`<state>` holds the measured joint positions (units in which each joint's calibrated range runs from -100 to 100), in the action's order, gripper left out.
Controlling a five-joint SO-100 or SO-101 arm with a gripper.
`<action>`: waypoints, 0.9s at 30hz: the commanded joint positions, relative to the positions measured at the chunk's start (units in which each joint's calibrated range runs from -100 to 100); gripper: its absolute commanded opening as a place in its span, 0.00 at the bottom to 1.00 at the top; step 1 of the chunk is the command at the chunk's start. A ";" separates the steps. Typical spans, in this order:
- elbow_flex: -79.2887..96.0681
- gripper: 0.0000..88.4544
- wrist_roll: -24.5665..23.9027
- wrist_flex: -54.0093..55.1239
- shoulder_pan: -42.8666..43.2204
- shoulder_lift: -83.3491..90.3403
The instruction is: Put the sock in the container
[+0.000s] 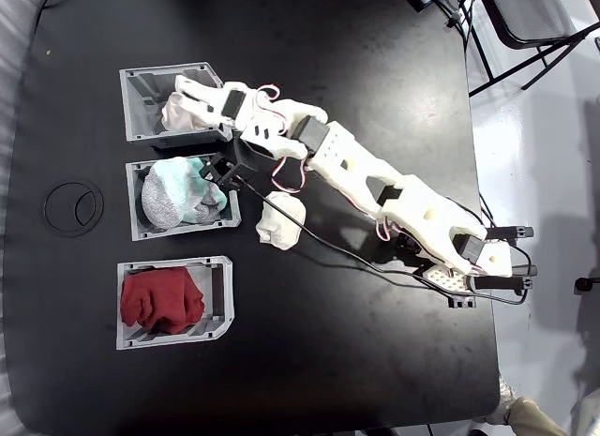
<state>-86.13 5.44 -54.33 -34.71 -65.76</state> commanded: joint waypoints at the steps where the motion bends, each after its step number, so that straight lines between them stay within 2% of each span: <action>1: -3.68 0.00 -2.03 -10.66 1.53 8.92; 3: -3.77 0.03 -2.03 -15.52 2.56 11.18; 6: -3.86 0.01 -2.03 -21.93 4.84 15.61; 15: -3.59 0.01 -2.03 -44.39 18.38 30.59; 22: 2.54 0.01 -1.80 -45.67 25.62 40.87; 27: 15.79 0.01 -1.63 -45.67 27.43 53.00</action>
<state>-77.03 3.66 -98.15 -7.94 -22.14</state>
